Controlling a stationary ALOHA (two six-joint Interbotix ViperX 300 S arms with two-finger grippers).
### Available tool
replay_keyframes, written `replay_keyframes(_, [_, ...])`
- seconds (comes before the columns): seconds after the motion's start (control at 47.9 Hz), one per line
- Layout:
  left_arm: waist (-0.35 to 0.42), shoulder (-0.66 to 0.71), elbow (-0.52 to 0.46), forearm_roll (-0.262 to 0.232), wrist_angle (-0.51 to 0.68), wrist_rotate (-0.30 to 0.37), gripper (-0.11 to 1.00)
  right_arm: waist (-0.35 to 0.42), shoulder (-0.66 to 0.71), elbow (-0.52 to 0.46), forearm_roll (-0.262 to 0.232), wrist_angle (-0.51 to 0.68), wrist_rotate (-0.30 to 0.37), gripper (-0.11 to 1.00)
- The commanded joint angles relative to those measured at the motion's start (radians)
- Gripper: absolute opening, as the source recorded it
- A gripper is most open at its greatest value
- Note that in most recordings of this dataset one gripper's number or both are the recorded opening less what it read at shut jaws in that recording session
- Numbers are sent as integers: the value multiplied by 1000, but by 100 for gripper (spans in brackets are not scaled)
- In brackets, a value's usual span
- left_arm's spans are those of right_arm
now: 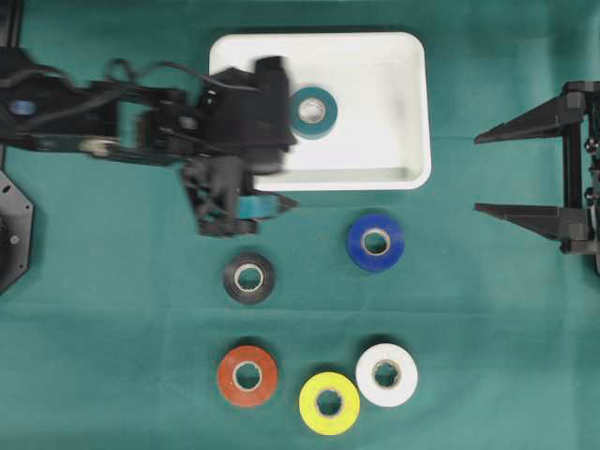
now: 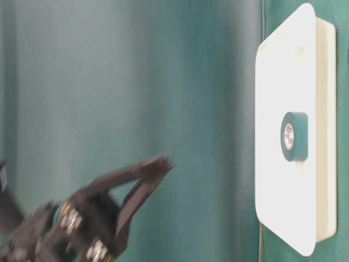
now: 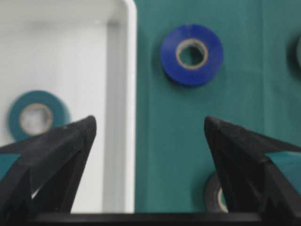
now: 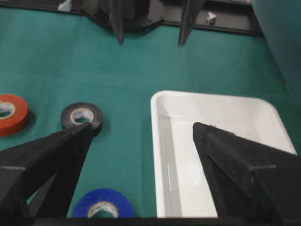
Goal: Pick up the tape from a random location and place it into the white case.
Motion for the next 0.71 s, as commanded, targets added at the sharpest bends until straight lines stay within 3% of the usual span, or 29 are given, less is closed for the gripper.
replay_keyframes(0.0, [12,-104,54,0,-49,0,96,0,2,-31,0,-3,2,91])
replay_keyframes(0.188, [28,-305,224,0,-137,0,96,0,2,-40,0,12,0,91])
replay_keyframes(0.418, [31,-534,360,-2,-170,0,96,-2,0,-44,-2,15,0,91])
replay_keyframes(0.689, [31,-703,509,-6,-175,-2,96,0,3,-43,-2,15,-2,91])
